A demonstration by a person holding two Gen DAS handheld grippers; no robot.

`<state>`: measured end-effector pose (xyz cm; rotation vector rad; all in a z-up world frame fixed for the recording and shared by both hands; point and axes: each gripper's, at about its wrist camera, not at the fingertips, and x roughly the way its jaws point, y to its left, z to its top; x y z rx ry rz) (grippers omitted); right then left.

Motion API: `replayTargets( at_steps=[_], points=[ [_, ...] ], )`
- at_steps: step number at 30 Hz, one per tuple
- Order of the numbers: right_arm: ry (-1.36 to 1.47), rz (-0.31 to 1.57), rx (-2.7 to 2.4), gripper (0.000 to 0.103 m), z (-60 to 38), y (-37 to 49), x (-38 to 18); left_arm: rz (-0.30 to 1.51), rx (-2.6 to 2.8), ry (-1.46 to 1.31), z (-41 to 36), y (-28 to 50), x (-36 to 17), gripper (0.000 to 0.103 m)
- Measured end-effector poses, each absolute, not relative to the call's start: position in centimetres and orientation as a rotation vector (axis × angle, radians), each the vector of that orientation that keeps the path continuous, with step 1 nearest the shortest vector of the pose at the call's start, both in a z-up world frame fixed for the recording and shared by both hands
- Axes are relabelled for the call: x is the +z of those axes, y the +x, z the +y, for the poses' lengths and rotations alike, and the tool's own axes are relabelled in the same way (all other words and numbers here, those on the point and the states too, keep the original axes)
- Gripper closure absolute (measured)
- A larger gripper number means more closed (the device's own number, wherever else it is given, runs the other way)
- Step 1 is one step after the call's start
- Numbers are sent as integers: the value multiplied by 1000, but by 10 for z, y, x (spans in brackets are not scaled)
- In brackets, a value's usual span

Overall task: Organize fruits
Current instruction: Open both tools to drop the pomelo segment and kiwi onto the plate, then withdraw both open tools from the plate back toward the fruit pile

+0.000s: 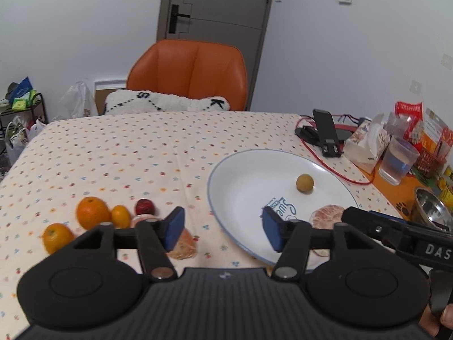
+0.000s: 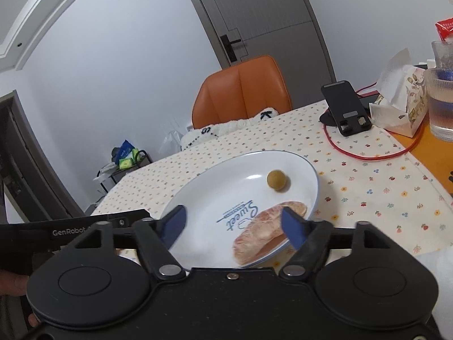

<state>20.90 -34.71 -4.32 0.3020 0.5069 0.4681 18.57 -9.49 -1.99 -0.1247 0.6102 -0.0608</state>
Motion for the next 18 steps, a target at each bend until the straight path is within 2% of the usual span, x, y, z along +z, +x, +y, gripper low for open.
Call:
replayTargets(
  at_steps=[2,5,7,18],
  points=[
    [313,486,465,9,-347,202,-40,596,-54,-129,-90,179,-18,37],
    [318,459,458,1,-346,196,-36,577,-36,-145,-83,170,-14,27],
    [309,443,448,0,-343,191,-33,567,-24,-151,-78,164,-12,24],
    [277,422,413,0,-323,172,-25,547,3,-157,-57,137,-4,21]
  ],
)
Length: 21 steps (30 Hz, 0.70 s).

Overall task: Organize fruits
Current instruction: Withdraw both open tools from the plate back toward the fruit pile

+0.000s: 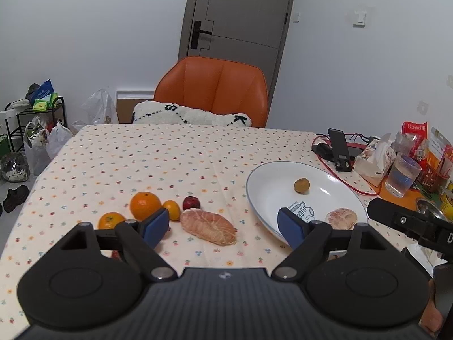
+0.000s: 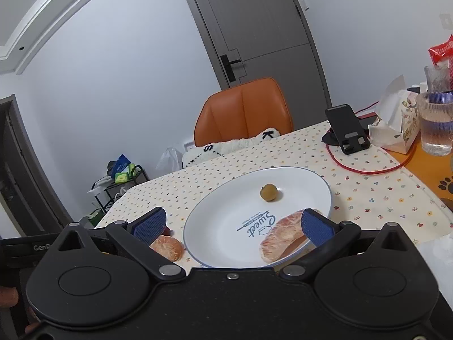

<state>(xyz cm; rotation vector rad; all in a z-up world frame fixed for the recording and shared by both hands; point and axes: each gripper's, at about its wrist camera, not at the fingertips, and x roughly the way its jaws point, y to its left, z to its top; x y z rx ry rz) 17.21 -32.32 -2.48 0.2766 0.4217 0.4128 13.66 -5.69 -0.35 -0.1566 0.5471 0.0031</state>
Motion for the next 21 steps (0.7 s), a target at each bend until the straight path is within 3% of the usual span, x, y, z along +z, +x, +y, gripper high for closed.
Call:
replayTargets(
  at_steps=[21],
  points=[
    [218,401,427,0,-291,143,-16,537,47,-168,-20,95,-1,20]
  ],
)
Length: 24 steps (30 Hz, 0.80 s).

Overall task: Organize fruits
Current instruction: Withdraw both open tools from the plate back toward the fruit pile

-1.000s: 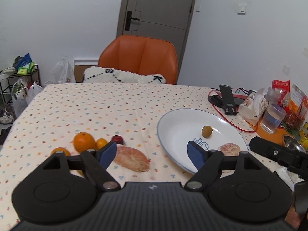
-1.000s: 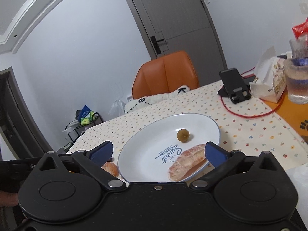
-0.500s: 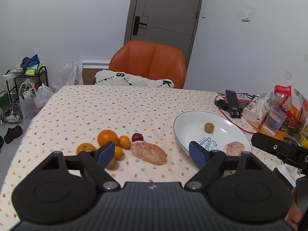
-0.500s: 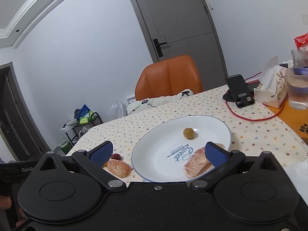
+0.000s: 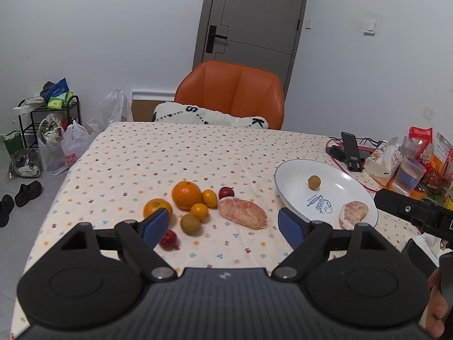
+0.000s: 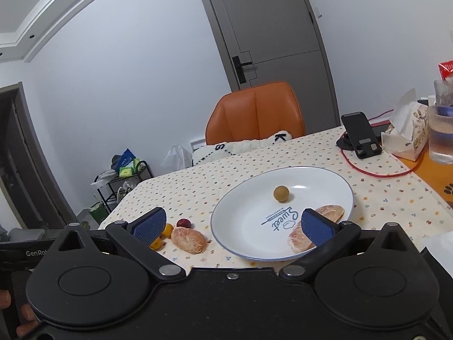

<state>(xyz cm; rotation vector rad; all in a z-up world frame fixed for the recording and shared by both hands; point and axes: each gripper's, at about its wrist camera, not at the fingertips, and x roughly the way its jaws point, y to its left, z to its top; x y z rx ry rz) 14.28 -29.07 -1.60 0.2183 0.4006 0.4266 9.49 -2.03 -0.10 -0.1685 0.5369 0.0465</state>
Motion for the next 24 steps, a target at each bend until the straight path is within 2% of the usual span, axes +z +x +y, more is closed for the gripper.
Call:
replayTargets(
  at_steps=[20,24],
  points=[
    [158,442,548,0,-253,137,-20,565,86,-193,14,82,-19,20],
    [171,466,600,0,-247,139,-22,568,93,-208,21,84,-25,23]
  ],
)
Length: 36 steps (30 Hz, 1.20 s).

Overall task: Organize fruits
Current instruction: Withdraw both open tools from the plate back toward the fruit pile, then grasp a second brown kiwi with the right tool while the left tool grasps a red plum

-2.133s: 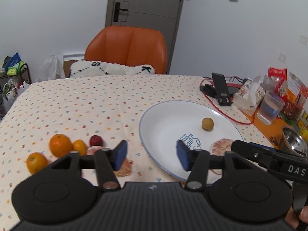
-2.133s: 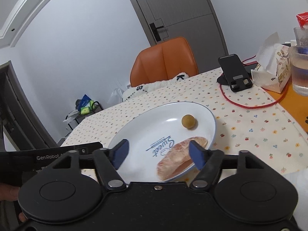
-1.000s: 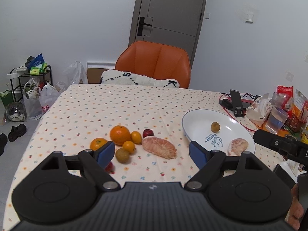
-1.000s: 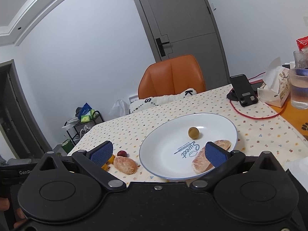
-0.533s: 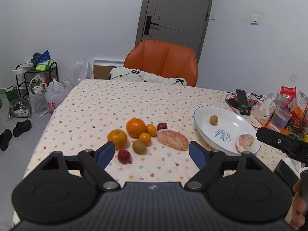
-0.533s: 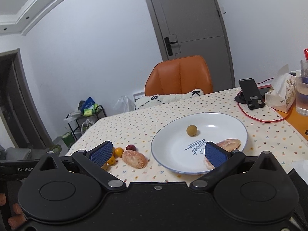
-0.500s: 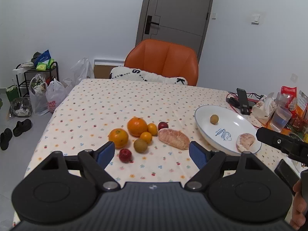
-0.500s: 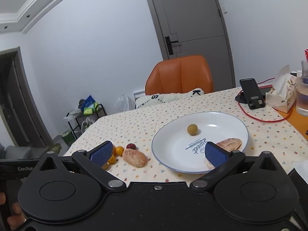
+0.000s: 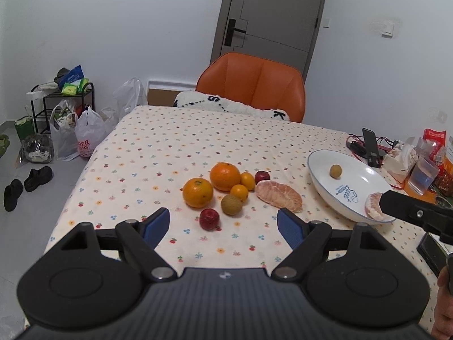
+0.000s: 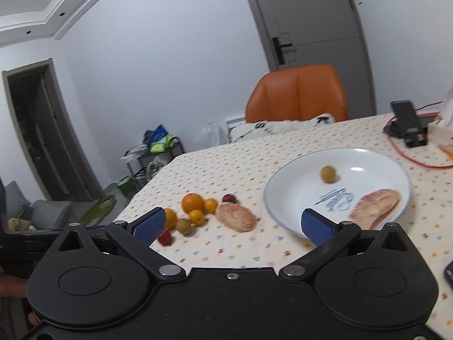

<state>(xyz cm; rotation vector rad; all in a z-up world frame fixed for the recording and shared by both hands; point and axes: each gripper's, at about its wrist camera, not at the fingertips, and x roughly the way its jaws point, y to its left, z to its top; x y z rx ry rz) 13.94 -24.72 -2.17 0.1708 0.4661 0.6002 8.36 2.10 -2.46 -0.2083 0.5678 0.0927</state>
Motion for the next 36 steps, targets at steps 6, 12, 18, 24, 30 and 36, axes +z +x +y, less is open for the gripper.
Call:
replayTargets(
  at_steps=[6,12,18,24,30,36],
  points=[
    [130,472,631,1,-231,141,-24,575,89,-217,26,89,-32,35],
    [128,510,669,12,-219,149,-30,600,86,-233,31,99,-42,48],
    [136,547,690,24,-210,159,-40,621,86,-241,34,110,-50,55],
    [134,586,695,34,-202,171,-46,637,77,-240,35,120,-56,57],
    [101,607,693,37,-189,180,-53,646,72,-229,35,131,-64,57],
    [95,630,710,38,-180,191,-59,656,71,-233,38,142,-72,69]
  ],
)
